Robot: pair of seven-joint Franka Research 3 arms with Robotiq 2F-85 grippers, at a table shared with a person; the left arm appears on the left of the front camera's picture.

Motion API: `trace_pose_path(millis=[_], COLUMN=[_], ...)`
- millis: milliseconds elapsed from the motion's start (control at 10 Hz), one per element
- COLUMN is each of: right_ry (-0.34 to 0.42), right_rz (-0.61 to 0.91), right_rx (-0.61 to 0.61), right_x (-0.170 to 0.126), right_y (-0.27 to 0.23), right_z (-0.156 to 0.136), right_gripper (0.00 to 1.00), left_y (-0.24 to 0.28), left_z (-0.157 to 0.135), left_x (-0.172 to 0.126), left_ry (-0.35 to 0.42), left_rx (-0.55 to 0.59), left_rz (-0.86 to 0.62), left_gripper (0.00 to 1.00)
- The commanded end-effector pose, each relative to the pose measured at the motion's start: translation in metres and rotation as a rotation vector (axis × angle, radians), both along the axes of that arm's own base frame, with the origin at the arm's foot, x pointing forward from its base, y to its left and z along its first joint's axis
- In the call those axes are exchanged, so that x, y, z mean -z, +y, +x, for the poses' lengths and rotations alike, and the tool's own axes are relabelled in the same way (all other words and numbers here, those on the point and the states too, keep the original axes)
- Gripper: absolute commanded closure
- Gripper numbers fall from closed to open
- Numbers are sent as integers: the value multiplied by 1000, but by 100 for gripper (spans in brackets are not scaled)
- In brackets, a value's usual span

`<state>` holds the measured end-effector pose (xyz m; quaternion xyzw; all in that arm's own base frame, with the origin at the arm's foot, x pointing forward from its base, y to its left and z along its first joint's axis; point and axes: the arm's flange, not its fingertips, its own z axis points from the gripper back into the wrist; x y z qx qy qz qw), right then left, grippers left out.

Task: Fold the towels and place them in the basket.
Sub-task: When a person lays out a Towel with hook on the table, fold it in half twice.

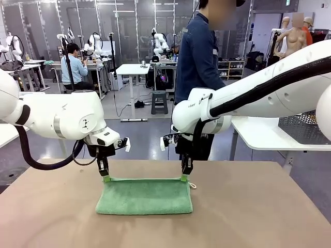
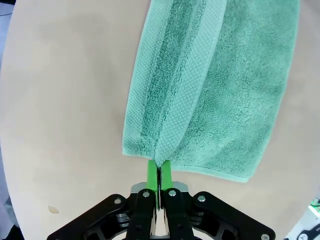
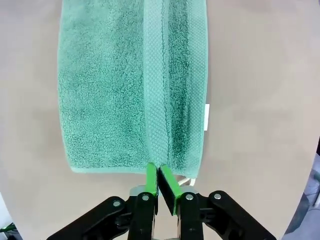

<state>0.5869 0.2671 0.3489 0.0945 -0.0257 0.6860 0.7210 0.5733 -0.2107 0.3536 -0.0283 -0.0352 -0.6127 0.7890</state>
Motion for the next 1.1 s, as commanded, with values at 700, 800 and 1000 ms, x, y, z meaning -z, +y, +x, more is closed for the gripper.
trace_pose_path(millis=[700, 800, 1000], right_ry=[-46, -51, -34], right_rz=[23, 25, 26], right_rx=[-33, -31, -10], right_x=[2, 1, -3], right_y=[-2, -3, -6], right_z=[4, 3, 0], right_gripper=[11, 0, 0], left_y=[1, 2, 3], left_z=[7, 4, -2], left_x=[-3, -7, -12], left_ry=[-42, -53, -59], left_rx=[35, 36, 37], left_rz=[-30, -36, -39], left_gripper=[3, 0, 0])
